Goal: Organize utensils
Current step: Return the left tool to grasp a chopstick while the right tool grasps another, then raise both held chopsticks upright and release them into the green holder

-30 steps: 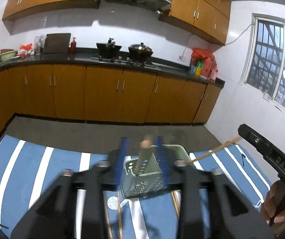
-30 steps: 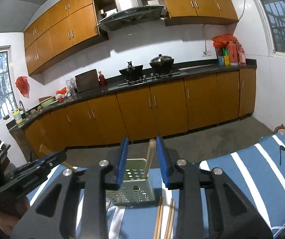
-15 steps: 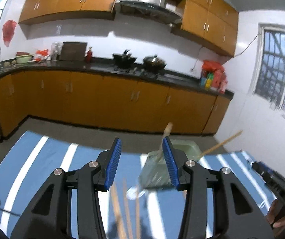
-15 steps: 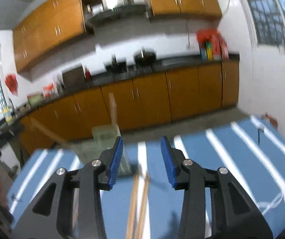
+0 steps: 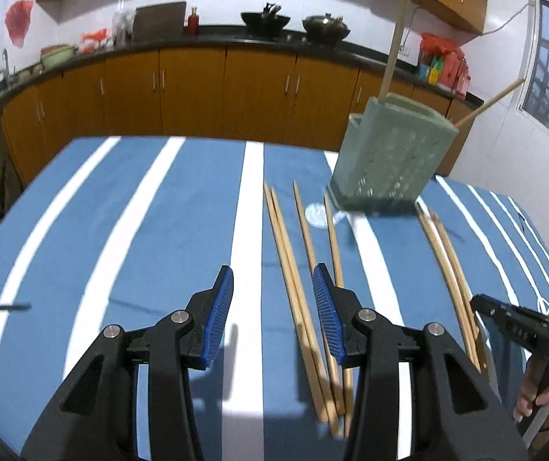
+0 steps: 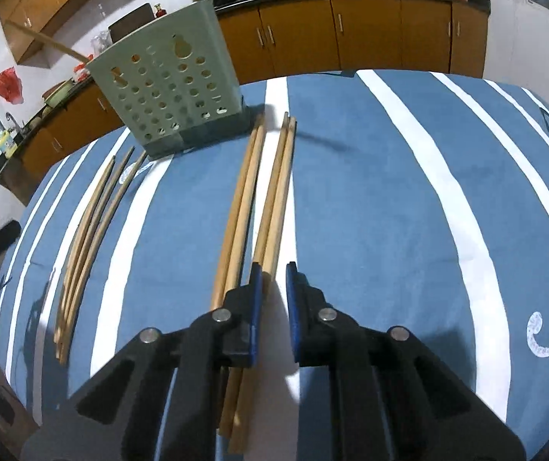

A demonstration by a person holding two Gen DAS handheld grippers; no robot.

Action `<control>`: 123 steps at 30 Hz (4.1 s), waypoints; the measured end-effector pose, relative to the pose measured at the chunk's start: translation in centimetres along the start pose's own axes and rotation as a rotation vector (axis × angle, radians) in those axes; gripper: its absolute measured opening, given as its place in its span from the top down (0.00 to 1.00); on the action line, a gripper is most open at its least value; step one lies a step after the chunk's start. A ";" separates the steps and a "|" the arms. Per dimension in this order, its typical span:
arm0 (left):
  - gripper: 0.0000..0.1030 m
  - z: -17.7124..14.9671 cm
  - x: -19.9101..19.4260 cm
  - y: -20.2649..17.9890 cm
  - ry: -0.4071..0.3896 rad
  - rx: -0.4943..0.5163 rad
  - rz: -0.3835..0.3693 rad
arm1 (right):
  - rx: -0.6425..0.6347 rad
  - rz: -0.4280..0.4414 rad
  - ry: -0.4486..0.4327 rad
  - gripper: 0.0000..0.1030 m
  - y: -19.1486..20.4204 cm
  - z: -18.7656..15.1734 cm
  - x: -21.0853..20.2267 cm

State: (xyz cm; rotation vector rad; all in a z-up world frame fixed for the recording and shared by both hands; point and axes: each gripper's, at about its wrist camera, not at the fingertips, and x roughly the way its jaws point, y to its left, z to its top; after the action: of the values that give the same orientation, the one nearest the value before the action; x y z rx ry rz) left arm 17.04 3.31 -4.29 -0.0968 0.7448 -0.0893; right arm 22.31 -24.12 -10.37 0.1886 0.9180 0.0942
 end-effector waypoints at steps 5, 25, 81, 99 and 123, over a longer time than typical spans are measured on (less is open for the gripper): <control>0.57 -1.3 0.7 0.2 0.036 -0.013 -0.019 | -0.058 -0.043 -0.002 0.91 0.5 -0.2 0.1; 0.80 -3.4 4.0 -0.3 0.178 0.011 -0.021 | -0.034 -0.141 -0.047 0.92 -1.2 0.1 0.2; 0.91 -2.8 4.8 2.8 0.127 -0.038 0.026 | -0.019 -0.178 -0.060 0.91 -2.4 0.3 0.0; 0.93 -2.1 1.6 2.6 0.068 -0.021 0.011 | -0.004 -0.136 -0.178 0.93 -2.3 0.0 -5.3; 0.93 9.9 -9.3 0.3 -0.257 0.030 -0.120 | 0.001 0.074 -0.577 0.93 -0.4 9.4 -18.8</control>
State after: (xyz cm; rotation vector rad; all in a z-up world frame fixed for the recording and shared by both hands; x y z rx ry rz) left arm 16.94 5.28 9.15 -0.1219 0.4802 -0.1991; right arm 18.42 -28.66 9.83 0.2348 0.3363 0.1009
